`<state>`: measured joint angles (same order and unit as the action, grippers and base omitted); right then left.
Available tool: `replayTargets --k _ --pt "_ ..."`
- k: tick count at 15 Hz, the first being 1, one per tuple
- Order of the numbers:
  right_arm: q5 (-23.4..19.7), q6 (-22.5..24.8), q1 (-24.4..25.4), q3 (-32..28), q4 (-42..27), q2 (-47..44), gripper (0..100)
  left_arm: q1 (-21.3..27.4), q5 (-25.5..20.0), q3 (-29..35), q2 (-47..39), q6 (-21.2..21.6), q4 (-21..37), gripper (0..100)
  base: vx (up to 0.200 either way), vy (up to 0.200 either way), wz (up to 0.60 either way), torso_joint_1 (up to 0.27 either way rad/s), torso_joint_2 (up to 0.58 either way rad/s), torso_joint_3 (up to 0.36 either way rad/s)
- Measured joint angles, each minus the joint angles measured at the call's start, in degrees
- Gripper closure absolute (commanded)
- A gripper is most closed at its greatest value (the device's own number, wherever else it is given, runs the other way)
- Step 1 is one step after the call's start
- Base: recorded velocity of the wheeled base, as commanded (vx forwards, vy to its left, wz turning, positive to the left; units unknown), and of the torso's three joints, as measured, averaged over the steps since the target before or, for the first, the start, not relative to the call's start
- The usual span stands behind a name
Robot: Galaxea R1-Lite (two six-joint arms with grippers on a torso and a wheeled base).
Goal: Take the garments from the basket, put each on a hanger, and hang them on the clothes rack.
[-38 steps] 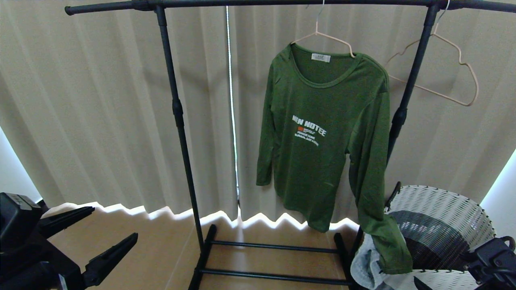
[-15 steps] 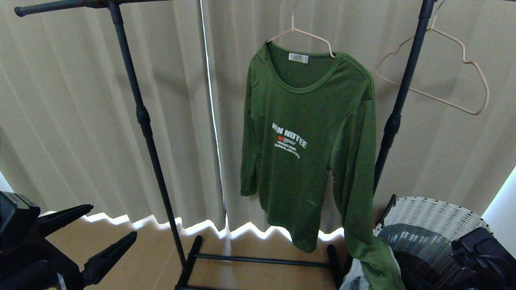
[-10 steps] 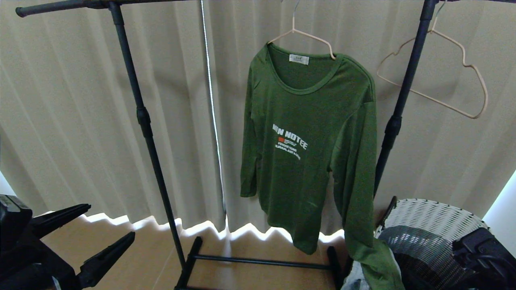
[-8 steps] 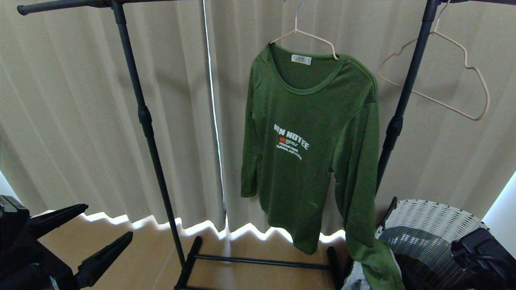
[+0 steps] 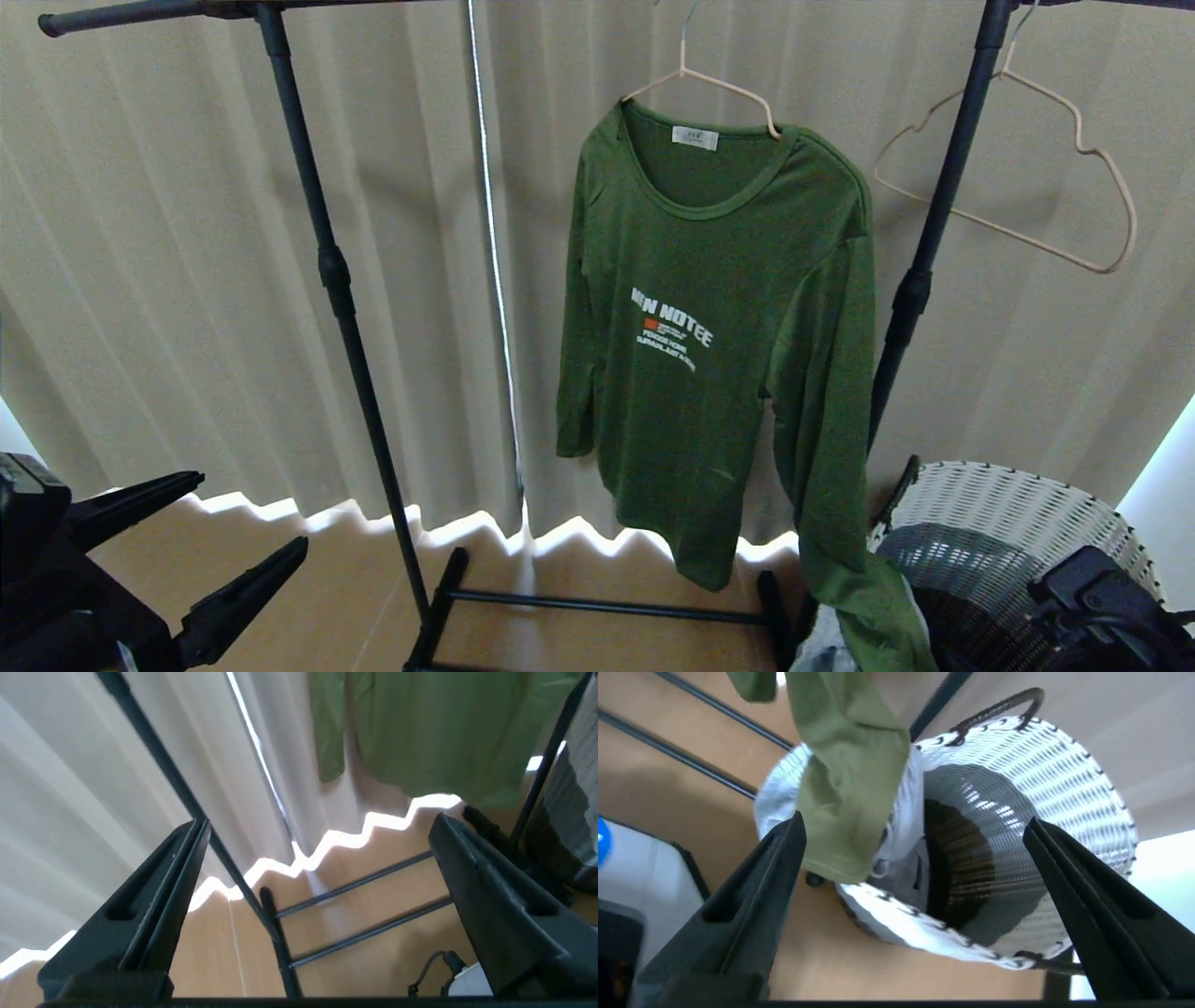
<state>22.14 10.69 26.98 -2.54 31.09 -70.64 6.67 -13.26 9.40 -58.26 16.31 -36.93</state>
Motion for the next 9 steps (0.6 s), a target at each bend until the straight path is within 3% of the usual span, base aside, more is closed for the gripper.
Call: replayTargets --k 3,6,9 --pt "-0.6 0.4 0.0 -1.6 0.4 -3.0 0 0.0 0.0 0.0 0.5 0.0 0.0 0 0.0 0.0 0.0 0.0 0.0 0.0" --pt "-4.1 0.7 -0.2 -5.6 0.4 -6.6 0 0.0 0.0 -0.1 1.1 0.0 0.1 0 0.0 0.0 0.0 0.0 0.0 0.0" --pt "-4.9 1.3 -4.2 -8.3 0.3 -10.3 0 0.0 0.0 -0.2 1.4 0.0 0.0 0 0.0 0.0 0.0 0.0 0.0 0.0"
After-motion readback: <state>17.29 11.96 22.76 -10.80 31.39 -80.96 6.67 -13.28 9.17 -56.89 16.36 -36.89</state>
